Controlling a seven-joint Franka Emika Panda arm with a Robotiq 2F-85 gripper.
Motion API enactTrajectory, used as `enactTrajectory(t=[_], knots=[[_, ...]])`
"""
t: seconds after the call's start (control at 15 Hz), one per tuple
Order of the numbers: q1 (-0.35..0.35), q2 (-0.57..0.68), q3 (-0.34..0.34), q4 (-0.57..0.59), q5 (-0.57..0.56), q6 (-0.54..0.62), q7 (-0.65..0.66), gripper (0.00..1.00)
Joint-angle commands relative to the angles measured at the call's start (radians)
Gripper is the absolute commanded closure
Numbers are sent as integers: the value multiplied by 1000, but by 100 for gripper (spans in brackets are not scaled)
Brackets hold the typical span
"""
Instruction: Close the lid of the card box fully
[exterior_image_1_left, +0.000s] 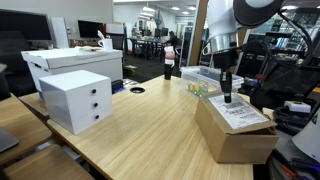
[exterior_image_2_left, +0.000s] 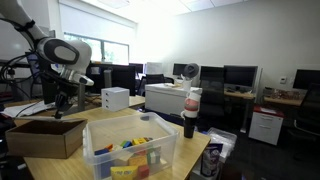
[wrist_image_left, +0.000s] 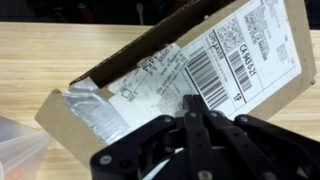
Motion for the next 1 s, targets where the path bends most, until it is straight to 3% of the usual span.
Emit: enactTrajectory(t=[0.0,0.47,0.93], knots=[[3,-48,4,-68,27,66,-57,98],[26,-50,5,-138,138,165,-83,98],[84,-45,11,-185,382,319,-95,98]])
